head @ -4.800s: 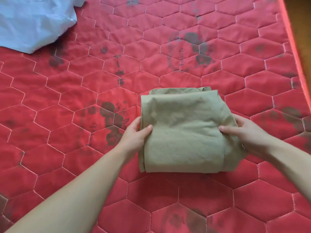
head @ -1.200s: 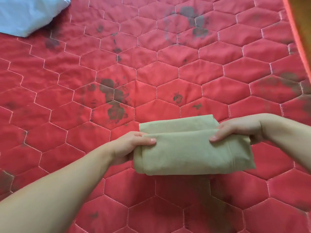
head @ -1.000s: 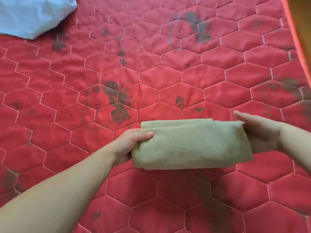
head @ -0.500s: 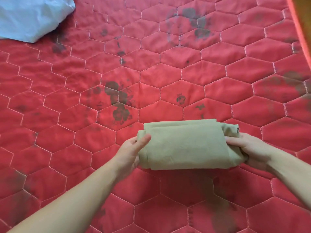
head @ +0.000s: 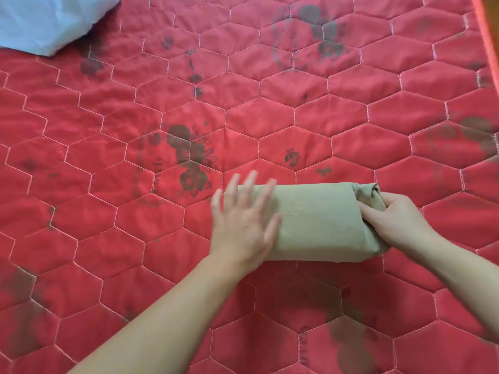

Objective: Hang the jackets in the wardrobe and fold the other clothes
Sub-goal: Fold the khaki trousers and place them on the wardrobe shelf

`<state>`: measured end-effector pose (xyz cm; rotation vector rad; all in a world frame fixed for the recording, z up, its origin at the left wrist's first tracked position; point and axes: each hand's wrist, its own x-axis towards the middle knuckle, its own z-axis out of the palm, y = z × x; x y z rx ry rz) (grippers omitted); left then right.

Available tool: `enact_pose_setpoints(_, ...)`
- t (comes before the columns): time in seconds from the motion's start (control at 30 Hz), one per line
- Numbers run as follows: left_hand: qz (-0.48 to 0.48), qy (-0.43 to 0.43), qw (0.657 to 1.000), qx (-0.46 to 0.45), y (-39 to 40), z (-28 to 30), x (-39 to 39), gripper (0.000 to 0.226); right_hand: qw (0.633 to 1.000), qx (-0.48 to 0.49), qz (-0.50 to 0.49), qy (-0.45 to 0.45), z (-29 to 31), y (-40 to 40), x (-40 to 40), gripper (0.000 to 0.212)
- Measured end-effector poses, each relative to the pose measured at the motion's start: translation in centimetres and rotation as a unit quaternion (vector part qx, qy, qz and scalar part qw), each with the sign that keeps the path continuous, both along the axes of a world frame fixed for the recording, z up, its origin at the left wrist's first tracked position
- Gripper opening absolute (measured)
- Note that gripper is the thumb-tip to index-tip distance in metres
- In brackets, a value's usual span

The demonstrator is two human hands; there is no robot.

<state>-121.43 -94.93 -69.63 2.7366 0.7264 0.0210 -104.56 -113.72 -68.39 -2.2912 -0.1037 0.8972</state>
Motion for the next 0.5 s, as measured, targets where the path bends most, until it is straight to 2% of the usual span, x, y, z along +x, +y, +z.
enact_pose_setpoints(0.03,-0.054,0.018,0.998,0.007,-0.5,0.1,0.7,0.058,0.998,-0.019,0.007,-0.057,0.1,0.2,0.1,0.024)
enact_pose_setpoints(0.1,-0.108,0.091,0.990,-0.008,-1.2,-0.1,1.8,0.064,0.979,-0.039,0.028,-0.199,0.6,1.0,-0.4,0.038)
enact_pose_setpoints(0.17,-0.106,0.123,0.987,-0.013,-1.4,-0.9,1.8,0.068,0.940,-0.025,0.107,-0.324,1.1,2.4,-2.0,0.053)
enact_pose_setpoints(0.2,-0.105,0.120,0.987,-0.009,-1.4,-1.3,1.5,0.067,0.920,-0.023,0.168,-0.353,1.0,3.1,-2.9,0.055)
enact_pose_setpoints(0.27,-0.110,0.111,0.988,0.002,-1.4,-1.8,1.1,0.065,0.898,-0.061,0.271,-0.342,-0.3,3.8,-4.7,0.057)
enact_pose_setpoints(0.3,-0.112,0.101,0.989,0.010,-1.5,-2.2,1.1,0.064,0.895,-0.089,0.292,-0.327,-1.2,3.9,-5.2,0.057)
enact_pose_setpoints(0.4,-0.109,0.094,0.989,0.026,-1.7,-2.8,1.3,0.065,0.894,-0.140,0.300,-0.303,-3.3,3.3,-5.2,0.058)
enact_pose_setpoints(0.5,-0.107,0.089,0.990,0.032,-1.6,-3.8,1.7,0.066,0.896,-0.129,0.297,-0.305,-4.5,3.5,-4.6,0.059)
